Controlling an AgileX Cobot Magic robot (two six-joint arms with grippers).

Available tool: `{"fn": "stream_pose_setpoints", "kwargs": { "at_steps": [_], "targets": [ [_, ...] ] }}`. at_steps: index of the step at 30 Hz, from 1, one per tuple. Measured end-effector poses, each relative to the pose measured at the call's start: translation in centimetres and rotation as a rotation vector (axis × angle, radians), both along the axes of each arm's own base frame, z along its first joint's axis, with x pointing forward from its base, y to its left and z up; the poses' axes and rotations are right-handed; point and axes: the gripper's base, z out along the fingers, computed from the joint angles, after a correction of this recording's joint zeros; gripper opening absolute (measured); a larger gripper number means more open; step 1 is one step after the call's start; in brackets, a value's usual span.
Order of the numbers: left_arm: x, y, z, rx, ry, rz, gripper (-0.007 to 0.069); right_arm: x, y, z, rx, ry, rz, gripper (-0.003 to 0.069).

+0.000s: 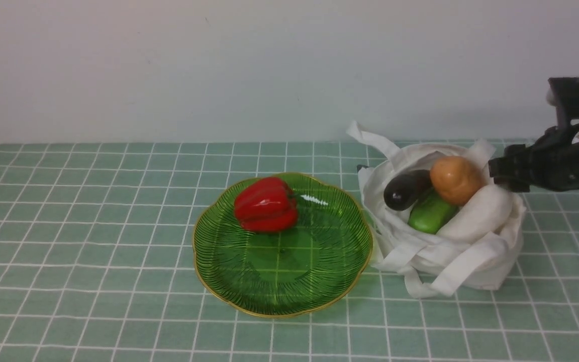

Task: Take vegetables from cloth bag on blue coffee tablecloth place on plate.
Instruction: 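Reach into the cloth bag and grasp a vegetable inside it with the right gripper, then take the vegetable out of the bag and place it on the plate with the right gripper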

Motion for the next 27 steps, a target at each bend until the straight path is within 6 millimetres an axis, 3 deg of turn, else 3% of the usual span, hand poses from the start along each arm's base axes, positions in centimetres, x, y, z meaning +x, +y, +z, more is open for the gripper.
{"fn": "stream_pose_setpoints", "kwargs": {
  "at_steps": [4,8,12,22,27],
  "targets": [
    [0.0,0.0,0.0,0.000,0.000,0.000,-0.0008,0.0,0.0,0.3,-0.007,-0.004,0.007,0.0104],
    [0.0,0.0,0.0,0.000,0.000,0.000,-0.0008,-0.5,0.0,2.1,-0.005,-0.011,0.013,-0.0002],
    [0.0,0.0,0.0,0.000,0.000,0.000,-0.0008,-1.7,0.1,4.8,-0.001,-0.029,0.021,-0.0008],
    [0.0,0.0,0.0,0.000,0.000,0.000,-0.0008,-3.9,0.3,8.4,0.051,-0.061,0.024,-0.0009],
    [0.0,0.0,0.0,0.000,0.000,0.000,-0.0008,-5.0,1.1,14.0,0.106,-0.117,0.096,-0.0010]
  ]
}}
